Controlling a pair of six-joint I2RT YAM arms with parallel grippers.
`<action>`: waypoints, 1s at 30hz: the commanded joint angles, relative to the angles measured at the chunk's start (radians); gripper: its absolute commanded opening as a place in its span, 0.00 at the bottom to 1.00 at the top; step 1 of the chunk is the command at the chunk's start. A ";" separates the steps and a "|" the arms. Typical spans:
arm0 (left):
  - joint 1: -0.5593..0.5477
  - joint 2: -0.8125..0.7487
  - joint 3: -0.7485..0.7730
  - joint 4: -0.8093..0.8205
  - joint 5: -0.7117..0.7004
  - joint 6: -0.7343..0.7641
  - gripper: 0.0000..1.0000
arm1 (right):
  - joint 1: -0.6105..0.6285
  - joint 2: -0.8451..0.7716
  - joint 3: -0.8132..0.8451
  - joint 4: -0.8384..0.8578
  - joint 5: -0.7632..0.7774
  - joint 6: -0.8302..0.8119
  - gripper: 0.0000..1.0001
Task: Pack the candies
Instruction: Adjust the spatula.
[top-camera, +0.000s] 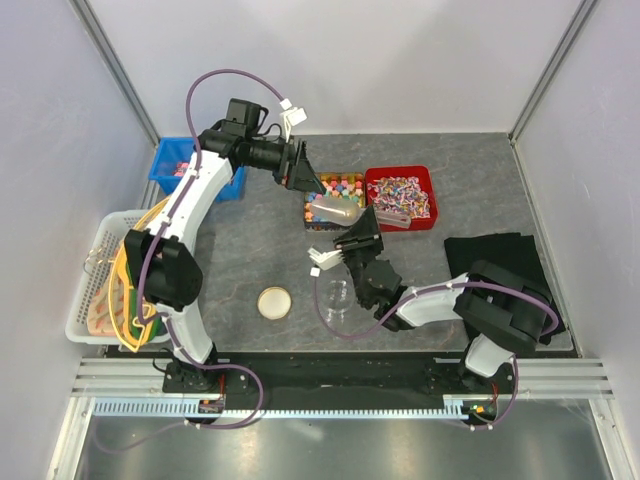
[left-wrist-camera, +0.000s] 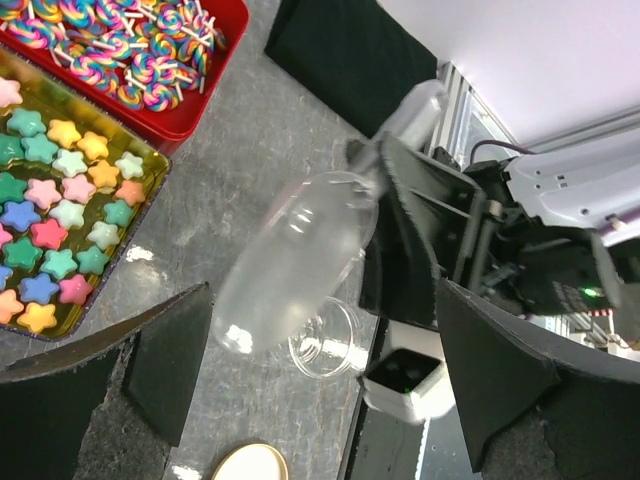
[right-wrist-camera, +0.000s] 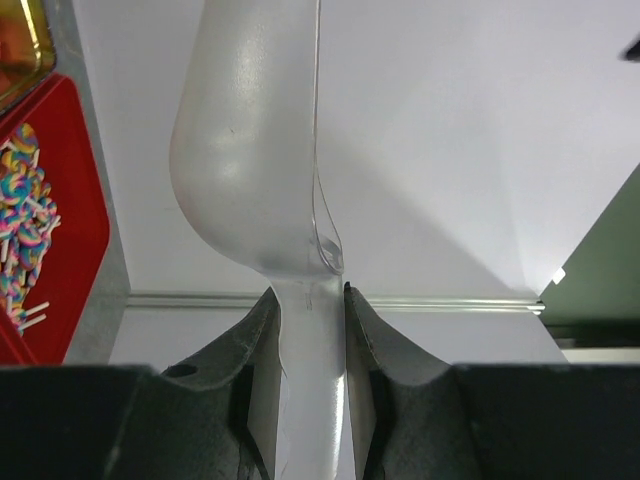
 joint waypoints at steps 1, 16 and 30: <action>0.003 0.003 0.019 -0.010 -0.009 -0.016 0.99 | 0.022 -0.013 0.085 0.493 0.042 -0.040 0.00; 0.007 0.010 -0.033 -0.012 -0.010 0.003 0.87 | 0.039 -0.026 0.137 0.493 0.047 -0.048 0.00; 0.004 0.000 -0.060 -0.018 0.087 0.012 0.57 | 0.033 0.031 0.193 0.493 0.025 -0.046 0.00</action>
